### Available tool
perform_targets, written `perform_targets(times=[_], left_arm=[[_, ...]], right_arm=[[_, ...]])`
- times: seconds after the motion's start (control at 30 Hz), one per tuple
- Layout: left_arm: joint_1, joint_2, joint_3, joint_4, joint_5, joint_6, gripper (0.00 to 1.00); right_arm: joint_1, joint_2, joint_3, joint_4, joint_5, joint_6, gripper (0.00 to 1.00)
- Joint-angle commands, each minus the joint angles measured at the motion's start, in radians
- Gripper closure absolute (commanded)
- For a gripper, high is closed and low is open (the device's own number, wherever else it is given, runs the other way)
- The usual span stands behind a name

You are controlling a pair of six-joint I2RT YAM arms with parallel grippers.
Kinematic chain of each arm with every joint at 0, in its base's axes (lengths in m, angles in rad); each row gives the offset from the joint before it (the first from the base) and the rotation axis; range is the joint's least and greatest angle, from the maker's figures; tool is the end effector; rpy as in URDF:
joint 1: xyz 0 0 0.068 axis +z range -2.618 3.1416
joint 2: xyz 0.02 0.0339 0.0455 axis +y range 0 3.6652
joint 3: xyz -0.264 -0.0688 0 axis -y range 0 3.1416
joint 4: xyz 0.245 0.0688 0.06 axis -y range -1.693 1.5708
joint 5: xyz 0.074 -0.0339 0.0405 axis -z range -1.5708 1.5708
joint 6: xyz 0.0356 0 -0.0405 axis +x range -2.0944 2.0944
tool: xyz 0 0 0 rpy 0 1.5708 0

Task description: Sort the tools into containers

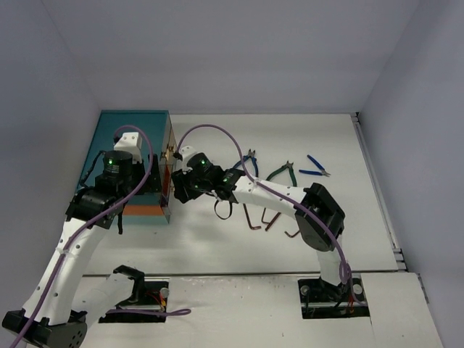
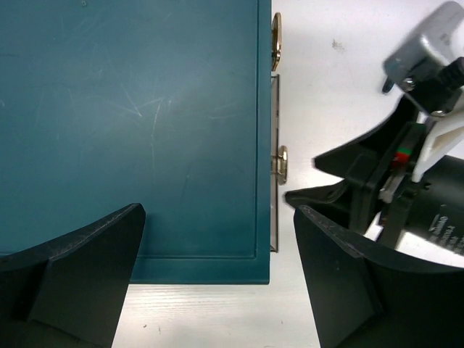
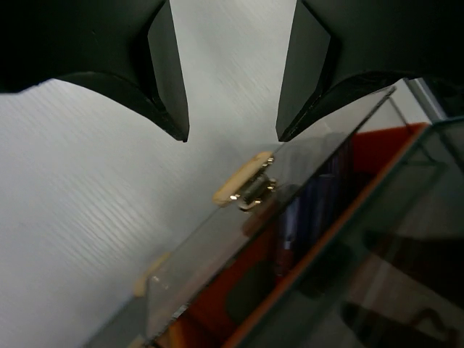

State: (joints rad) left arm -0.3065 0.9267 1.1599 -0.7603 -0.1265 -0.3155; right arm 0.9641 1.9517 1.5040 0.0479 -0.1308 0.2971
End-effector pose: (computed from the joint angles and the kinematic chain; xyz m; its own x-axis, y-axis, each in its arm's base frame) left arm 0.1734 -0.0502 0.3846 -0.5165 -0.1594 -0.8413 0.0369 0.9775 -0.2078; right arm 0.2617 0.3852 0.2641 -0.4707 -0.1692 -0.8659 -0.7794 0.5398 0.3182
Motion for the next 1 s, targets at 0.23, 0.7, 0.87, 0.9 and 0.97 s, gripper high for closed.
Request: perform_targets(times=[0.23, 0.7, 0.87, 0.9, 0.97], left_arm=[[0.004, -0.034, 0.016, 0.028, 0.016, -0.006, 0.19], [0.003, -0.084, 0.069, -0.015, 0.000, 0.022, 0.19], [0.003, -0.103, 0.078, -0.036, -0.014, 0.043, 0.19], [0.003, -0.106, 0.081, -0.041, -0.018, 0.044, 0.19], [0.003, -0.114, 0.083, -0.047, -0.023, 0.049, 0.19]], right_arm=[[0.015, 0.113, 0.142, 0.304, -0.142, 0.114, 0.50], [-0.139, -0.007, 0.047, 0.316, -0.165, 0.163, 0.51], [-0.255, 0.019, 0.088, 0.314, -0.288, 0.216, 0.51], [-0.267, 0.028, 0.100, 0.314, -0.306, 0.225, 0.51], [-0.288, 0.055, 0.131, 0.316, -0.342, 0.247, 0.51]])
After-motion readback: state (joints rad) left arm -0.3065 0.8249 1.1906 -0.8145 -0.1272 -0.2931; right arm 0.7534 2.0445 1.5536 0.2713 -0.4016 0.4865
